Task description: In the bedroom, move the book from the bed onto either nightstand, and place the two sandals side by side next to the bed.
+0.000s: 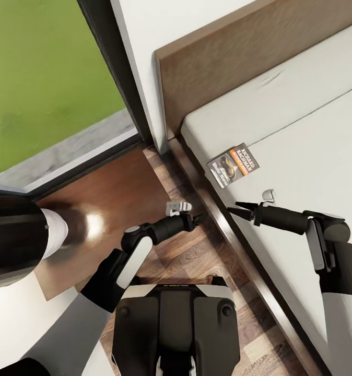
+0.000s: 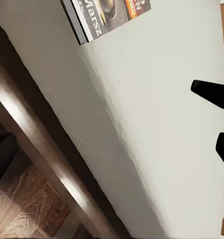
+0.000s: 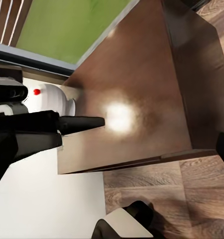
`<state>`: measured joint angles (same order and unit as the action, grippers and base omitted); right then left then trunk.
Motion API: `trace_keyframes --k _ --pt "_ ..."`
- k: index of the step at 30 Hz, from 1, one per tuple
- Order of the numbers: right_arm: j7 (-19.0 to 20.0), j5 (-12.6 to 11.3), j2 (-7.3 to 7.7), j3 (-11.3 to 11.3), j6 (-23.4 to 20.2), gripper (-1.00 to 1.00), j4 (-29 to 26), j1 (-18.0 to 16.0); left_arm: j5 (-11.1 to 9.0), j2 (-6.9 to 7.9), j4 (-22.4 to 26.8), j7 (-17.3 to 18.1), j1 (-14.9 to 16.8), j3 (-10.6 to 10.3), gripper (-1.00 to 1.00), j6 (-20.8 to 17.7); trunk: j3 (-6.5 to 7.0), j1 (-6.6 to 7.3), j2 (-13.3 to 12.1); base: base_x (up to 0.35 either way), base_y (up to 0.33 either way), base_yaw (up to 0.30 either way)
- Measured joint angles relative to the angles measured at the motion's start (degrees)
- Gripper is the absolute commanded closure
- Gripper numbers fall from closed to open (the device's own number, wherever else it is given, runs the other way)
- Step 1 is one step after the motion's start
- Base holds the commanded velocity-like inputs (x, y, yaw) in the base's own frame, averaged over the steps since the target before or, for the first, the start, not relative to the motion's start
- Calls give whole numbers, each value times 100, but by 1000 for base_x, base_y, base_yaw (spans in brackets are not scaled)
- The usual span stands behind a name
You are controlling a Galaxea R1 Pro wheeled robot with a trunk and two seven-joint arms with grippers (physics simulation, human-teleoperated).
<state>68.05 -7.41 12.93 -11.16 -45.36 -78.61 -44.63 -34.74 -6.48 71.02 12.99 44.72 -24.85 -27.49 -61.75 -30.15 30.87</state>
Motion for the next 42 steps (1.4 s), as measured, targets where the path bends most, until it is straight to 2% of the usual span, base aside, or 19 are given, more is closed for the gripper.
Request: trace_keyframes --k 4,5,9,11,14,17,21,24,29,34,42 --pt "-33 5 -14 1 0 -100 0 0 -57 -16 -41 0 2 23 -100 277 0 0 0 0 0 0" --pt "-79 7 -18 1 1 -100 2 0 -74 -28 -110 -1 21 24 -100 453 0 0 0 0 0 0" --pt "-107 3 -20 1 83 -100 15 0 -105 -41 -152 -1 96 27 -100 539 0 0 0 0 0 0" --pt "-113 1 -20 1 161 -100 71 0 -176 -42 -157 -1 133 28 -100 549 0 0 0 0 0 0" --pt "-146 6 -20 1 217 -100 159 0 -411 -37 -159 25 230 28 -100 547 0 0 0 0 0 0" --pt "-195 8 -20 1 284 -100 189 0 -595 -29 -156 278 347 28 -100 533 0 0 0 0 0 0" --pt "-207 9 -20 1 331 -100 195 0 -623 -3 -92 558 390 34 -100 524 0 0 0 0 0 0" --pt "-209 9 -20 1 339 -100 196 0 -626 10 -6 609 397 46 -100 521 0 0 0 0 0 0" --pt "-210 9 -20 1 345 -100 197 0 -633 41 267 650 389 305 -100 530 0 0 0 0 0 0" --pt "-210 10 -20 1 346 -100 197 0 -635 74 303 654 379 502 -100 529 -89 -110 199 0 0 0" --pt "-210 10 -20 1 369 -100 197 0 -636 79 297 659 378 545 -100 522 -233 -286 521 0 0 0"
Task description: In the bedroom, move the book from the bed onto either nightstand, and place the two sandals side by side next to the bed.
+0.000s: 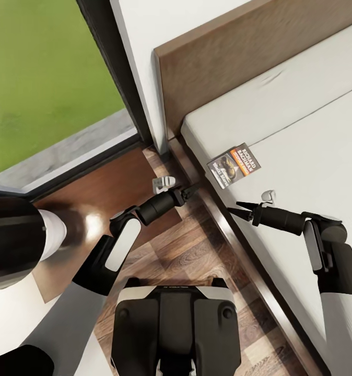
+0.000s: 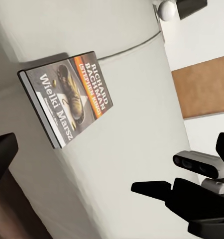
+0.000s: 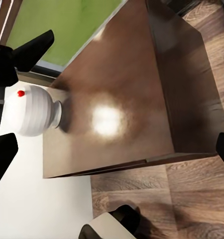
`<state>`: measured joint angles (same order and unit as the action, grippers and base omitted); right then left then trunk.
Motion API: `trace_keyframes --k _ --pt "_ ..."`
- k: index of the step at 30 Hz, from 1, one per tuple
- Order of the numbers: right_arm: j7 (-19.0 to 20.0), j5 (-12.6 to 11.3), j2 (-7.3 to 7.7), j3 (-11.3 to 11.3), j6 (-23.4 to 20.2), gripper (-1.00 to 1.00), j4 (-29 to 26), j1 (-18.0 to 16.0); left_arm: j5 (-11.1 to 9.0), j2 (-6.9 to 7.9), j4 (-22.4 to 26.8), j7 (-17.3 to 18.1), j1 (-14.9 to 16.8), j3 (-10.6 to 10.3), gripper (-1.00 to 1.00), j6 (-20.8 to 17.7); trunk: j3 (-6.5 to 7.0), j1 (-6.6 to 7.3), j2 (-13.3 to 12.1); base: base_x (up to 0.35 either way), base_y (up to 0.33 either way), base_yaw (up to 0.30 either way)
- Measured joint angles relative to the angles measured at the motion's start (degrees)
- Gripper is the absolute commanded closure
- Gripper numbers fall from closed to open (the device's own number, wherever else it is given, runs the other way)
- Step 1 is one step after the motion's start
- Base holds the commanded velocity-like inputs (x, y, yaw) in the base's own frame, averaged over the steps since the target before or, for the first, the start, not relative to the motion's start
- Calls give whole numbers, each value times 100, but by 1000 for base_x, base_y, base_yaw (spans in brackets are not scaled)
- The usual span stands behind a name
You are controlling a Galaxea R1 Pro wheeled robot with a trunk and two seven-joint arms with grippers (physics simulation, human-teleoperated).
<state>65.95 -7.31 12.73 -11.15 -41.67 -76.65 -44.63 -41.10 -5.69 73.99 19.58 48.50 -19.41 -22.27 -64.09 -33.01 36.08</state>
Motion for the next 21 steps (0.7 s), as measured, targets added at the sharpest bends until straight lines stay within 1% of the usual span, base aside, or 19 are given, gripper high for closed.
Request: trace_keyframes --k 13,21 --pt "-61 -27 0 -14 0 -100 0 0 -9 -24 0 10 0 -39 -100 -1 -234 -286 522 0 0 0" --pt "-54 -6 9 -30 -162 -100 -103 0 -8 -26 16 10 0 -34 -100 0 -378 -462 844 0 0 0"
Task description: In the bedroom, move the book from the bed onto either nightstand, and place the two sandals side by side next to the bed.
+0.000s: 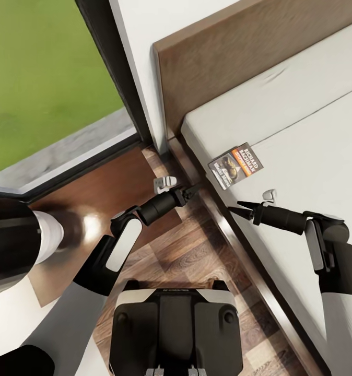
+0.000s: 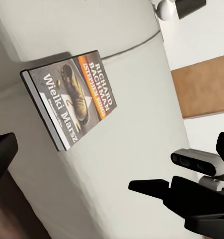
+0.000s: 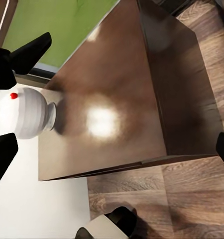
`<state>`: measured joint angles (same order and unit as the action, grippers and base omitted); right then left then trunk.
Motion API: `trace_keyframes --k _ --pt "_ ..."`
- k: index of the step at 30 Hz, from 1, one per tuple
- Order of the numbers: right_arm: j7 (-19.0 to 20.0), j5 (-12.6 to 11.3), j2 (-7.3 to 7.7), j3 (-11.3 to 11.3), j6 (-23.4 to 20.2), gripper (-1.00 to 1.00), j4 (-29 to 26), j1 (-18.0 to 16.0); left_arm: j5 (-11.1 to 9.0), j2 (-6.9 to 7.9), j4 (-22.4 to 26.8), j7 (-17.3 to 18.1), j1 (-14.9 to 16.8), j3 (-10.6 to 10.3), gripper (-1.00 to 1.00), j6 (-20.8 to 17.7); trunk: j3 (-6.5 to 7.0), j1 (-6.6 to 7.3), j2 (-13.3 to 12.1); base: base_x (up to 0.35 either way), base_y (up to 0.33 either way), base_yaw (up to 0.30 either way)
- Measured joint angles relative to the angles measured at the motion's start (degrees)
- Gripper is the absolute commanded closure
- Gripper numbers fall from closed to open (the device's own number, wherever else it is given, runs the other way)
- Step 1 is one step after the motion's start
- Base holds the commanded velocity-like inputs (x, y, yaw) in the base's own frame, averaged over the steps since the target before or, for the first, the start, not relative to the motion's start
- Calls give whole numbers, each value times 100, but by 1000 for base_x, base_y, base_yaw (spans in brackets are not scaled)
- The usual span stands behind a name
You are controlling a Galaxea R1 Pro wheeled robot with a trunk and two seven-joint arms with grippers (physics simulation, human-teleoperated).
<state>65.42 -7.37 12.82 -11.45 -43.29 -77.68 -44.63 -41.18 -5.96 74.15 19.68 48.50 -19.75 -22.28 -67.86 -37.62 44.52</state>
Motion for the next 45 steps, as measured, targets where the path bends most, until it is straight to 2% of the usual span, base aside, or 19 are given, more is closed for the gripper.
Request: trace_keyframes --k 3,4,9,10,15,20,29,35,37,44,45 --pt "-6 -1 26 -3 -269 -100 -115 -7 -4 0 0 0 0 6 -100 0 -54 -66 121 0 0 0" --pt "-9 -4 51 -9 -488 -100 -179 -40 -8 0 5 6 0 9 -100 0 -72 -88 161 0 0 0" --pt "-12 -5 69 -12 -616 -100 -194 -96 -9 0 9 11 0 14 -100 4 -162 -198 361 0 0 0" --pt "-12 -9 75 -12 -690 -100 -191 -203 -9 0 10 10 0 11 -100 7 -180 -220 402 0 0 0" --pt "-59 -1 79 -7 -751 -100 -179 -467 -9 5 2 11 0 2 -100 9 -269 -330 602 0 0 0" --pt "-556 -8 79 11 -758 -100 -165 -732 -7 5 -9 109 0 -3 -100 10 -359 -440 803 0 0 0" --pt "-662 -7 73 14 -749 -100 -161 -978 -7 -3 -16 131 0 -13 -100 12 -521 -638 1164 0 0 0" --pt "-688 -8 28 25 -746 -100 -160 -1240 -3 -24 -4 132 0 -24 -100 14 -629 -769 1405 0 0 0" --pt "-777 -8 -15 89 -745 -100 -160 -1353 -5 -11 -7 132 -2 -20 -100 18 -665 -813 1486 0 0 0" --pt "-931 -25 -164 255 -710 -100 -160 -1428 -7 6 -12 132 -8 -17 -100 19 -791 -967 1766 0 0 0" --pt "-956 -60 -234 276 -685 -100 -160 -1436 -7 8 -10 132 -8 -17 -100 23 -809 -989 1807 0 0 0"
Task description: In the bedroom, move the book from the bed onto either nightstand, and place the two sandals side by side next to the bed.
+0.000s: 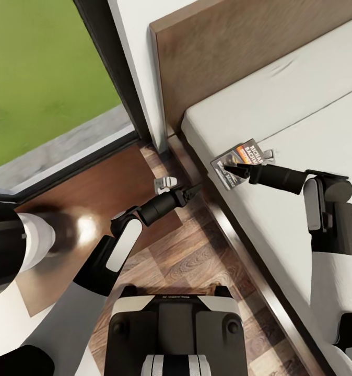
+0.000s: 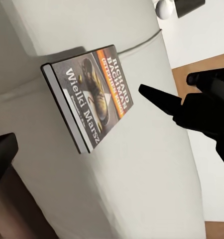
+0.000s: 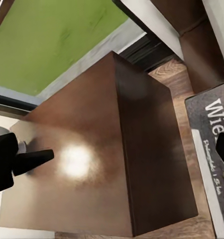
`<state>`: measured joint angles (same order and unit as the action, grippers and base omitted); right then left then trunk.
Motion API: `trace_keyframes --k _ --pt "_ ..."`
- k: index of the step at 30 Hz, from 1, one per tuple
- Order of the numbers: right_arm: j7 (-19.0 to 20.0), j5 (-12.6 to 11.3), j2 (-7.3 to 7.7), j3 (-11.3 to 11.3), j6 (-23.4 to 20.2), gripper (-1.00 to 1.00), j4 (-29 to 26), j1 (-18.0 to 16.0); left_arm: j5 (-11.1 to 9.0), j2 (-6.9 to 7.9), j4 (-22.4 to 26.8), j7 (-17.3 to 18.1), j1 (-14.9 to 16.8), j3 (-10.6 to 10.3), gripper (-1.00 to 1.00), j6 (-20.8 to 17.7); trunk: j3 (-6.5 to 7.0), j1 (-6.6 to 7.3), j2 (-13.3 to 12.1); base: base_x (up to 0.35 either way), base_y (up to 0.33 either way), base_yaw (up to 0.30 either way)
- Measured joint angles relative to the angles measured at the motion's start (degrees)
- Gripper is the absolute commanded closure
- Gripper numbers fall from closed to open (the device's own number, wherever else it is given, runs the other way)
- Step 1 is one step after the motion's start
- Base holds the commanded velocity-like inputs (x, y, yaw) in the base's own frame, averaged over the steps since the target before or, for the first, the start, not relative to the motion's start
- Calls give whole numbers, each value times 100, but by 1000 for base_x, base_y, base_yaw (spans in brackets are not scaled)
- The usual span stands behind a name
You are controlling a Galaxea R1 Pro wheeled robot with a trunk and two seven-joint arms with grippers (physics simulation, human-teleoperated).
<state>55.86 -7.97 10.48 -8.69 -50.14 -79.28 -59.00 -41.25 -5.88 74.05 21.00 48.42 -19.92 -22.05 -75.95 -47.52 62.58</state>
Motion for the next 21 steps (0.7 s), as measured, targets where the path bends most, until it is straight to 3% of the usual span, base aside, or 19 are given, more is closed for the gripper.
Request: trace_keyframes --k 9,15,21 --pt "2 -47 -64 -14 137 -100 -8 -4 -6 9 -11 30 -11 2 -100 21 -162 -198 361 0 0 0" --pt "13 -53 -64 -15 154 -100 -16 -4 -16 18 -15 94 -17 9 -100 39 -160 -198 363 0 0 -36" --pt "18 -54 -64 -23 155 -100 -24 -3 -10 18 -15 104 -18 9 -100 41 -139 -198 363 0 0 -218"
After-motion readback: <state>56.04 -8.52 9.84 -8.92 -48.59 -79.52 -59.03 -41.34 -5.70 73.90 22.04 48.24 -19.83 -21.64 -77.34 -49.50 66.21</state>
